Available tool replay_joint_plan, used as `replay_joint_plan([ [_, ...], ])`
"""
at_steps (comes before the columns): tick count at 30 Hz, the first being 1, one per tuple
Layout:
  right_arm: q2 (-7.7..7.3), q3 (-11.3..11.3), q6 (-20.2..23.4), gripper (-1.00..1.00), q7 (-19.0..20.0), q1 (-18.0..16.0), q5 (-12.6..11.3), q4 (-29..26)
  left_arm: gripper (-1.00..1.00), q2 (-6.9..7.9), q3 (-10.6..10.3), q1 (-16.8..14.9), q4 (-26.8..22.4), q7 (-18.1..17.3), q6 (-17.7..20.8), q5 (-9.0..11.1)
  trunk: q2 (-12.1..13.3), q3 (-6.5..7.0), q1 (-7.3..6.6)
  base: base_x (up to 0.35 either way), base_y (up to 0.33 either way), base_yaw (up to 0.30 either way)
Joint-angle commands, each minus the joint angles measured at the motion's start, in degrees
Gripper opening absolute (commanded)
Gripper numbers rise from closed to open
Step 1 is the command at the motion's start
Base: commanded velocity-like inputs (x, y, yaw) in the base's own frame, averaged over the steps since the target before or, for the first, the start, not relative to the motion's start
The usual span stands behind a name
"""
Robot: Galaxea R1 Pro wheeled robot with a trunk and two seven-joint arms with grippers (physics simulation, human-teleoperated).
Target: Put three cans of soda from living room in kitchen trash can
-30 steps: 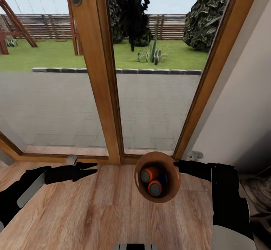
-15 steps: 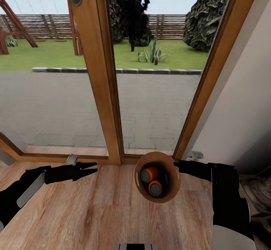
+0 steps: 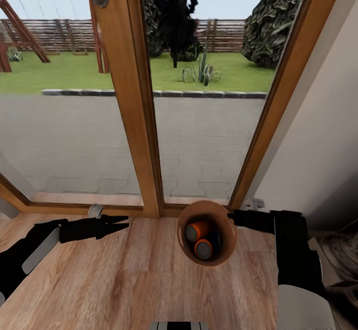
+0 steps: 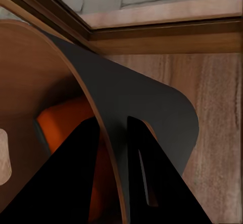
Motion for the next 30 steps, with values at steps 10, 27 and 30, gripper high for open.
replay_joint_plan([
  [10,-1.38,-0.2,0.79,-1.0,0.08,-3.59,-1.58,8.48,1.0,-0.08,0.0,0.0,0.07,0.0,-0.02,0.0,0.0,0.01,-0.01,0.0,0.0,0.0],
  [27,-3.1,-1.2,0.79,-1.0,-0.01,-7.19,-1.66,17.94,1.0,-0.47,-0.09,0.0,0.09,0.09,-0.03,0.0,0.0,0.01,-0.01,0.0,0.0,0.0],
  [30,-3.29,-1.26,0.79,-1.0,-0.01,-7.31,-1.67,18.25,1.0,-0.49,-0.09,0.0,0.09,0.09,-0.03,-0.02,0.0,0.01,-0.01,0.0,0.0,0.0],
])
